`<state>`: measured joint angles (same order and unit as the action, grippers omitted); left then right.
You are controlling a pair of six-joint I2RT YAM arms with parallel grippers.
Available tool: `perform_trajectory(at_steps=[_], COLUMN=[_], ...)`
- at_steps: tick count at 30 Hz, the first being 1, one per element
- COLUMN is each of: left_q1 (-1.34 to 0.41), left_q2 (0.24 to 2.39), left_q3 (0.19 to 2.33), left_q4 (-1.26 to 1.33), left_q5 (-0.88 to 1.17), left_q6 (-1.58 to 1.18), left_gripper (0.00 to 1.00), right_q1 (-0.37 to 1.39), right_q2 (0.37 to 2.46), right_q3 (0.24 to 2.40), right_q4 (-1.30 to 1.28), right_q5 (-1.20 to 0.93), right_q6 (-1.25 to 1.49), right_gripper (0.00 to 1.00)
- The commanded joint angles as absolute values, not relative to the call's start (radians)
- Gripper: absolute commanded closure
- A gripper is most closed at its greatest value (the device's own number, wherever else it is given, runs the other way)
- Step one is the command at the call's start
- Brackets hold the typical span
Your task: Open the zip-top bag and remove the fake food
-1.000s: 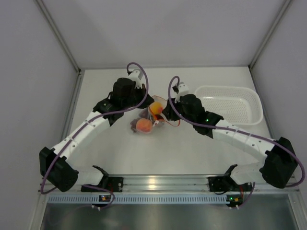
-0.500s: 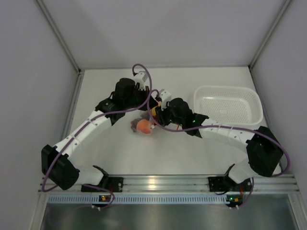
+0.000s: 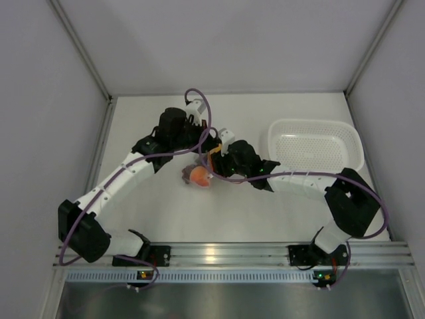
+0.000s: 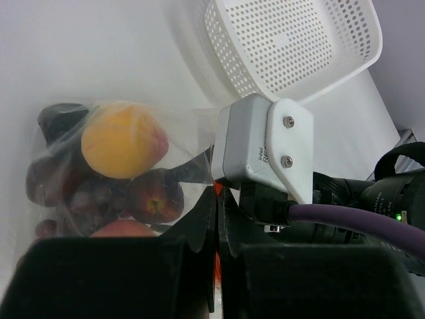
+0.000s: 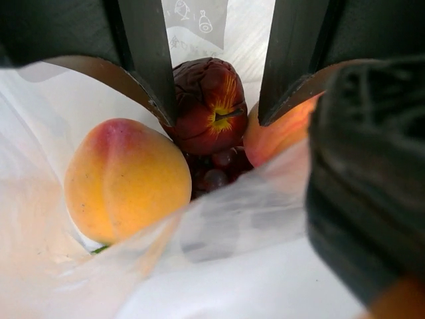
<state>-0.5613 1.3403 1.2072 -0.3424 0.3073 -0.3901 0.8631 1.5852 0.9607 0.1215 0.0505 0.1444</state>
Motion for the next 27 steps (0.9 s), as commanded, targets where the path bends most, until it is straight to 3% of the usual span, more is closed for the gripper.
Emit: perform_trajectory(at_steps=[1,14,27], left_q1=[-0.578,-0.578,-0.578], left_q2=[1.348,1.345,1.371], left_q3=[1.213,1.157,1.123], left_q4=[-0.278,-0.276,-0.276], left_q5=[0.376,0.244,0.236], left_q6=[-0.380,-0.416,-0.423], left_gripper=[1.00,1.00,1.00], right_q1=[0.862,0.857,0.857], right_q2=[1.604,1.654,1.738], right_q3=[0.934,0.862,0.861], right_q4=[0.201,0.275,0.322], right_q5=[0.069,0.207,0.109], right_q6=[0.184,0.324,0.356], right_gripper=[0.46,0.45,0.35])
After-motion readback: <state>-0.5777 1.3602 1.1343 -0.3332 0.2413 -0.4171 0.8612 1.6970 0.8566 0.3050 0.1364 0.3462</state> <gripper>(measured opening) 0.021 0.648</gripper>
